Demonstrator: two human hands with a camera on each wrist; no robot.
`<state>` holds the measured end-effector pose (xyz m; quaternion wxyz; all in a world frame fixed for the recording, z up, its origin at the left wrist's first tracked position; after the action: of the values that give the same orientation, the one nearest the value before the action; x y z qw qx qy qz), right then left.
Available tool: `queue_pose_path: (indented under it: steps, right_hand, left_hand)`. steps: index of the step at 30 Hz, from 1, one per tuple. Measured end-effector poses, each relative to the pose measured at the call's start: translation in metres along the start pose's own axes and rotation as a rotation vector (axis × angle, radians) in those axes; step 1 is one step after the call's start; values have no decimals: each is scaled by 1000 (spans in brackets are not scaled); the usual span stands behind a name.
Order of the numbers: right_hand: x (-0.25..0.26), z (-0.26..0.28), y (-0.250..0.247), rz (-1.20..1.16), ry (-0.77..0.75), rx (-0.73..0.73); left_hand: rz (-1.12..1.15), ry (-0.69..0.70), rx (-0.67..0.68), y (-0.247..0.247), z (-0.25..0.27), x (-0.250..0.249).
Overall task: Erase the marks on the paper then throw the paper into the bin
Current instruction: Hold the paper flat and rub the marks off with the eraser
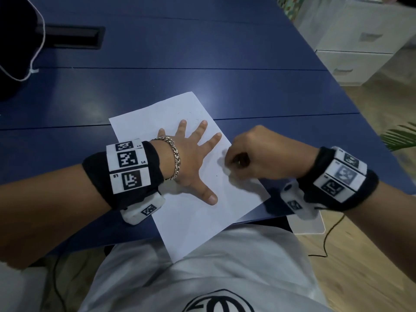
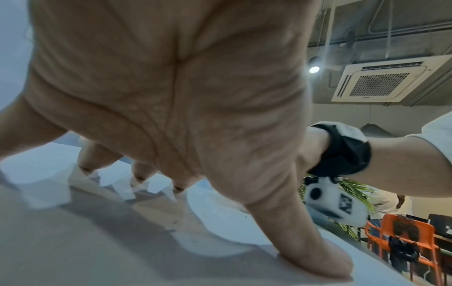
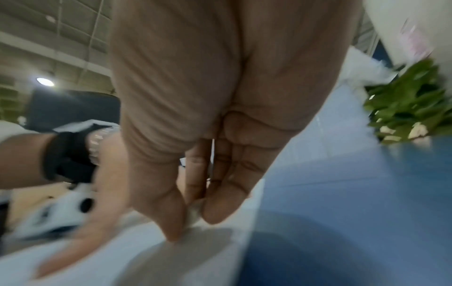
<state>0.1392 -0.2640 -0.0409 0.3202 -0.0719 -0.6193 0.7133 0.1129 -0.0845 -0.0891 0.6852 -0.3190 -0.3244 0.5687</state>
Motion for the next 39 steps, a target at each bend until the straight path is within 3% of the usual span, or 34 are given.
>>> queue_pose_path:
  steps: [3, 8, 11, 14, 18, 23, 31, 39]
  right_hand:
    - [-12, 3, -2, 1, 67, -94]
    - [3, 21, 8, 0, 10, -16]
    - [-16, 36, -4, -64, 76, -93]
    - [-16, 55, -1, -170, 95, -160]
    - [8, 63, 25, -235, 48, -123]
    - [-4, 50, 0, -168, 56, -245]
    - [-10, -22, -6, -38, -31, -129]
    - [12, -12, 7, -26, -217, 61]
  left_hand:
    - [1, -4, 14, -1, 1, 1]
    - [-5, 0, 23, -3, 1, 1]
    - [2, 23, 32, -3, 0, 3]
    - [-13, 100, 13, -5, -3, 9]
    - [-2, 262, 12, -12, 0, 24]
    - [72, 215, -48, -16, 3, 30]
    - [-27, 155, -39, 6, -6, 17]
    - [-60, 110, -41, 5, -8, 14]
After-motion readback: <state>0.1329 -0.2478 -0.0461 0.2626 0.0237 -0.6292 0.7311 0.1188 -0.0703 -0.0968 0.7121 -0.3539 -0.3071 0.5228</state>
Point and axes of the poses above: each hand's wrist, its own z-axis away from the middle knuckle, its own y-axis out of the palm, x = y × z, the point moved 3 cm from there along -z, towards the middle knuckle, and after that the axes turned 8 degrees about -y, right-handed, at the moved point
